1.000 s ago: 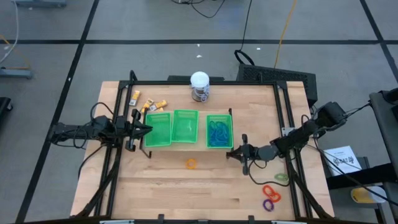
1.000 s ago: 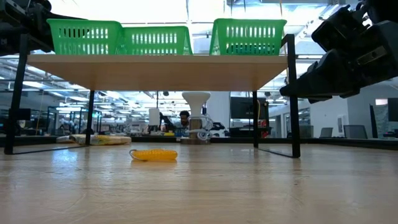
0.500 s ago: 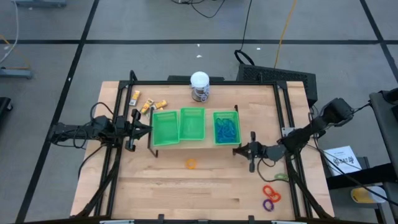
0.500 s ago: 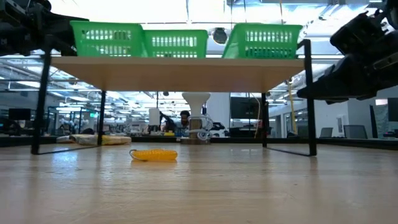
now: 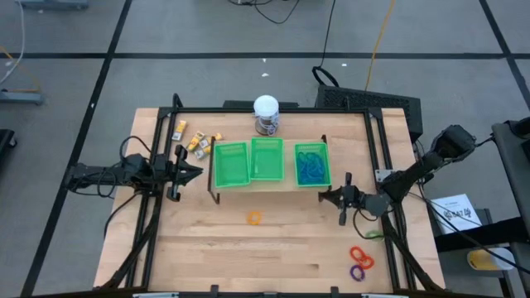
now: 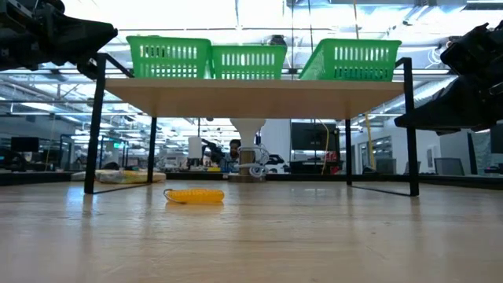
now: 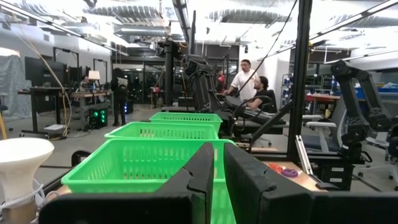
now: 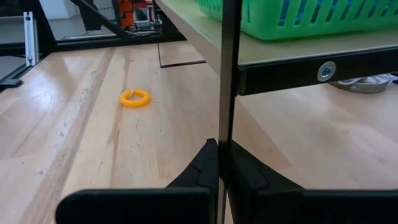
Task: Pick & Place Office Desk Supplies
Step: Adjust the shelf on the table
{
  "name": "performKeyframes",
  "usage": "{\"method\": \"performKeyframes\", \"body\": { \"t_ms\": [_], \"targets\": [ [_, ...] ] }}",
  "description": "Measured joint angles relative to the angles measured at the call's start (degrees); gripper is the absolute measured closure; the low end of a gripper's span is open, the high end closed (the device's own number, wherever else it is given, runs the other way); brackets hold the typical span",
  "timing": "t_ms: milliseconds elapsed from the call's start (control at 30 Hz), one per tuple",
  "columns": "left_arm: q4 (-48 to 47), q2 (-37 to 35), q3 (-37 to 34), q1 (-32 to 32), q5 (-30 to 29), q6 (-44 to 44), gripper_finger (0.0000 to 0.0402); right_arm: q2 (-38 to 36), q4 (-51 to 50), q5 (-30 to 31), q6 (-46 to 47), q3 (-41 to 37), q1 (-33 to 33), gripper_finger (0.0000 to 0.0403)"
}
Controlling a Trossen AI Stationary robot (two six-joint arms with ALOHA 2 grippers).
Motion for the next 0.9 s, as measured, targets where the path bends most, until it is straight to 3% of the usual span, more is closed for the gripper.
{"method": "performKeyframes", "body": {
  "t_ms": [467, 667, 900],
  "targets": [
    [0.0, 0.0, 0.0, 0.0, 0.0, 0.0, 0.0357, -0.5, -0.9, 2.4, 2.0, -0.1, 0.5, 0.0386],
    [0.1, 0.0, 0.0, 0.0, 0.0, 0.0, 0.0357, -0.5, -0.2, 1.8, 3.1, 0.0, 0.5, 0.0310],
    [0.1, 0.0, 0.0, 0.0, 0.0, 0.0, 0.0357, -1.5, -0.1, 0.6, -4.1, 2.9, 0.5, 0.0201]
  ]
}}
